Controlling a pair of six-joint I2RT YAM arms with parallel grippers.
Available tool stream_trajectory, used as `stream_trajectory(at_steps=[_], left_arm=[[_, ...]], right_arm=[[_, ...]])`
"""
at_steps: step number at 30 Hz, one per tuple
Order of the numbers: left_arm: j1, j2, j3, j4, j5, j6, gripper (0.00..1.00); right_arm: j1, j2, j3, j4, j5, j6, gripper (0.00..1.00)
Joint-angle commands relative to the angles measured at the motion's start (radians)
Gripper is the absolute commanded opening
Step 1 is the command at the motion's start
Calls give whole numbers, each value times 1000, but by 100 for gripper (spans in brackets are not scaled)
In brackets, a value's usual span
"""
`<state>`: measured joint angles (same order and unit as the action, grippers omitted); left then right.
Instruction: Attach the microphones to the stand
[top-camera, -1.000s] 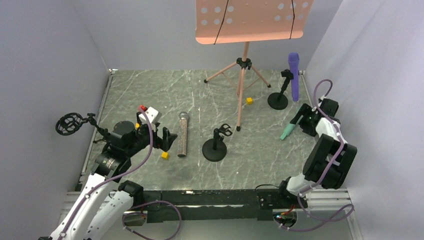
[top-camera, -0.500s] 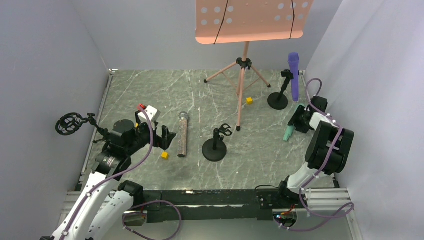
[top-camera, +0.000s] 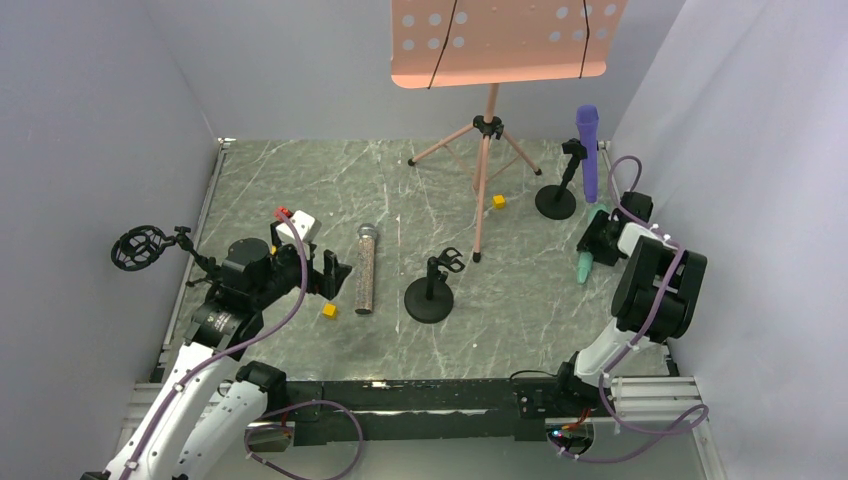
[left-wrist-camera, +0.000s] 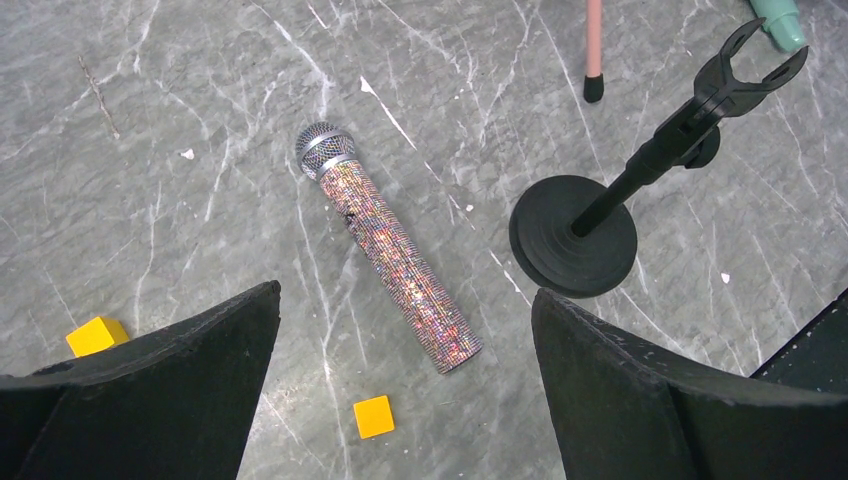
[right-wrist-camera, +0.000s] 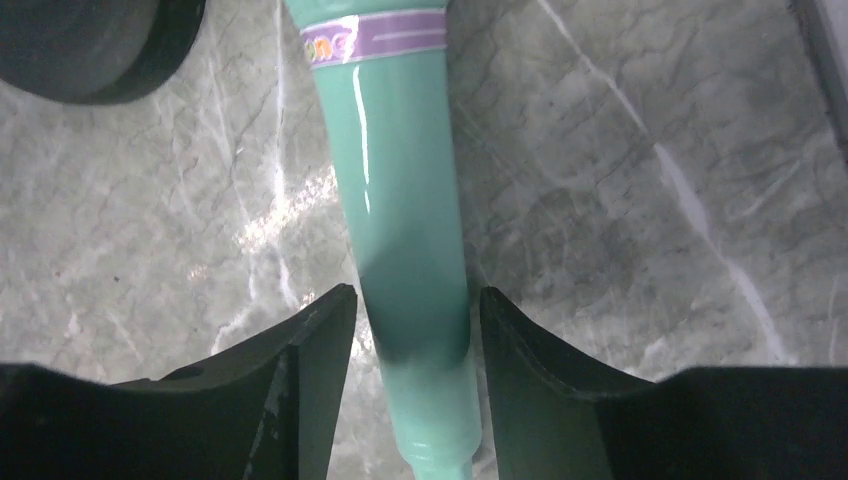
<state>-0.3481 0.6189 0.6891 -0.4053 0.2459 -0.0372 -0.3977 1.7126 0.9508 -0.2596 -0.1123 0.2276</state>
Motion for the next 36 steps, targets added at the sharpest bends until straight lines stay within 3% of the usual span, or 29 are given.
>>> stream_trajectory(at_steps=[1, 3, 11, 13, 26, 36], left_arm=[[5, -11, -5, 23, 4, 10, 99], [6, -13, -6, 25, 3, 10, 99], [6, -16, -7, 26, 6, 10, 99], [8, -22, -7, 29, 31, 14, 99], [17, -98, -67, 220, 308, -82, 99], [17, -111, -89, 340, 432, -309, 99]], right_arm=[[-6, 31, 31, -10, 6, -5, 54], [-7, 33, 31, -11, 0, -7, 53], [-19, -52, 0, 8, -39, -26, 21], [-27, -88, -1, -11, -60, -35, 17], [-55, -385, -14, -350, -323, -291, 15], [-96, -546, -20, -368, -300, -232, 10]])
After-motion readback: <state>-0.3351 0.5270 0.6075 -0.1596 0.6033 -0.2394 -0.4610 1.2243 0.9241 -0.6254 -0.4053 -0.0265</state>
